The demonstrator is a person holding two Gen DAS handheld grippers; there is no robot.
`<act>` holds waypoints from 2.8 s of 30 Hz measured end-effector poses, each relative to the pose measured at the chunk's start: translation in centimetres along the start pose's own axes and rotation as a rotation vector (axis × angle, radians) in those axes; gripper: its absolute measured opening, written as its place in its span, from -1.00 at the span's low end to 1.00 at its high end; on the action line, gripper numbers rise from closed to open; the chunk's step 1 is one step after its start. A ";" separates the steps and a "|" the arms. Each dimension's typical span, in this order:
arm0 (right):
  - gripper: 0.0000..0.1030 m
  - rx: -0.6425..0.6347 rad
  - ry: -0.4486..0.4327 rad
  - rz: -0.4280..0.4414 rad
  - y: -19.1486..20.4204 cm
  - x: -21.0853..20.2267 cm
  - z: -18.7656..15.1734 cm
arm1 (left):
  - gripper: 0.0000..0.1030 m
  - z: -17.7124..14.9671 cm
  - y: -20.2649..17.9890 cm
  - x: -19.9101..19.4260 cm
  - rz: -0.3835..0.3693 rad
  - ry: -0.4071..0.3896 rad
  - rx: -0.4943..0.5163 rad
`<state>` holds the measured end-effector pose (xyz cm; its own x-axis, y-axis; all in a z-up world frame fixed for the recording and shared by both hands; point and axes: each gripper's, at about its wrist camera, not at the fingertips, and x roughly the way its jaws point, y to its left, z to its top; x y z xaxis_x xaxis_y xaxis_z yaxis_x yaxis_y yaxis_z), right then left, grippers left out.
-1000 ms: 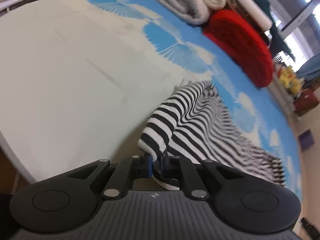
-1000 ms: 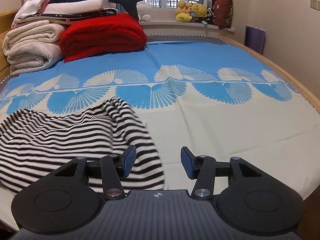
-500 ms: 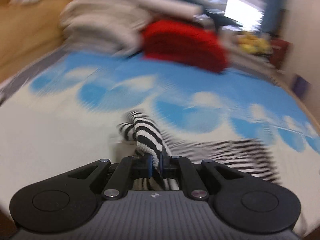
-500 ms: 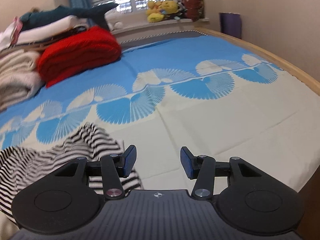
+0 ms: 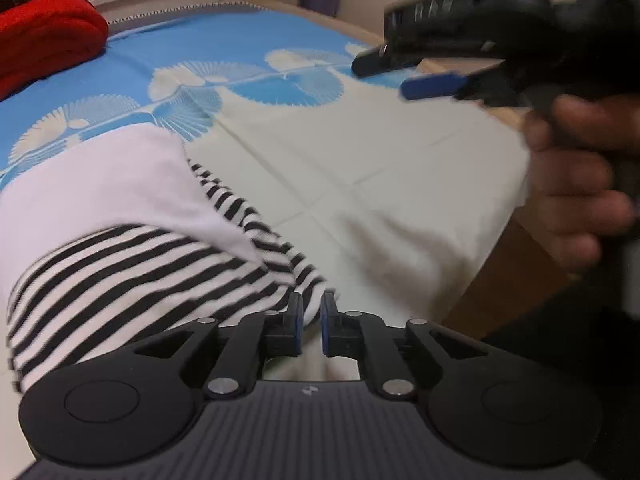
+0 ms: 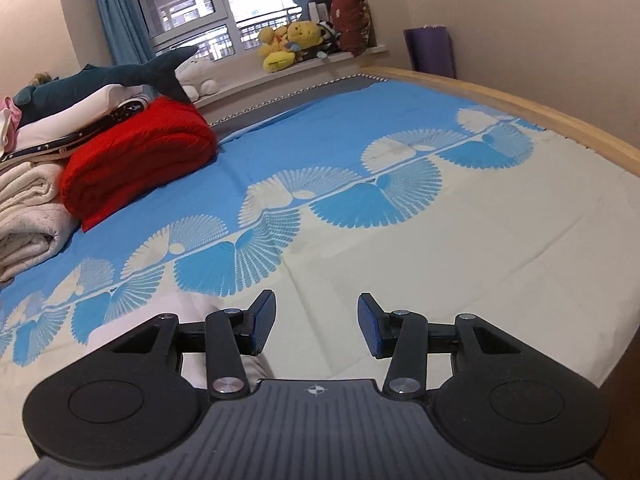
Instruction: Fold small clothes
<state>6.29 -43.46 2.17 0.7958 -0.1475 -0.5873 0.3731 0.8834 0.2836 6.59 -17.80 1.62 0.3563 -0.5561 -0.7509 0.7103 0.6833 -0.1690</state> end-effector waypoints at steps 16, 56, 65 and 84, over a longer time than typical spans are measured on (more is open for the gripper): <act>-0.07 -0.083 0.361 0.299 7.3 10.5 -1.6 | 0.09 -4.1 19.9 -8.3 0.160 -0.117 -0.562; -0.07 -0.073 0.527 0.293 4.2 10.5 -5.1 | 0.74 -4.4 17.7 -2.2 0.125 0.089 -0.532; -0.92 -0.010 0.438 0.271 0.4 8.2 -4.6 | 0.81 -4.7 16.2 0.5 0.149 0.211 -0.449; 0.07 0.121 0.305 0.227 4.4 14.5 -0.2 | 0.80 -2.9 19.9 -3.7 0.235 -0.030 -0.678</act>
<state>19.36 -41.61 -5.29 0.6931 0.2003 -0.6925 0.2724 0.8166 0.5088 17.61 -0.78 -0.85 0.4767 -0.3647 -0.7998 0.0832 0.9245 -0.3719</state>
